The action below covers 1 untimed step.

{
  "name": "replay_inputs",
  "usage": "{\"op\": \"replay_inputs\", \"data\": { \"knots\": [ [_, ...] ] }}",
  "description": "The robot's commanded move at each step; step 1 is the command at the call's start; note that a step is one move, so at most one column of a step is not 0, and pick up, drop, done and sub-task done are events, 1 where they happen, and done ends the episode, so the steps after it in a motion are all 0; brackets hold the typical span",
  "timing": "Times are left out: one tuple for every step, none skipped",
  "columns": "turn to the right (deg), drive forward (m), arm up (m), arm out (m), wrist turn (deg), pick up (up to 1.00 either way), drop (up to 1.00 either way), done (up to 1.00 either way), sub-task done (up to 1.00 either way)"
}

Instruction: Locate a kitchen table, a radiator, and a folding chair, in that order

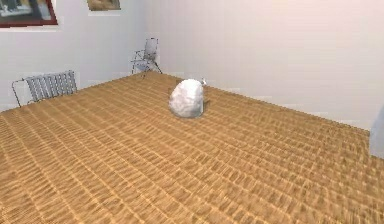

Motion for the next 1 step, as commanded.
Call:
{"op": "replay_inputs", "data": {
  "knots": [
    [-45.0, 0.00, 0.00, 0.00, 0.0, 0.00, 0.00, 0.00, 0.00]
  ]
}}
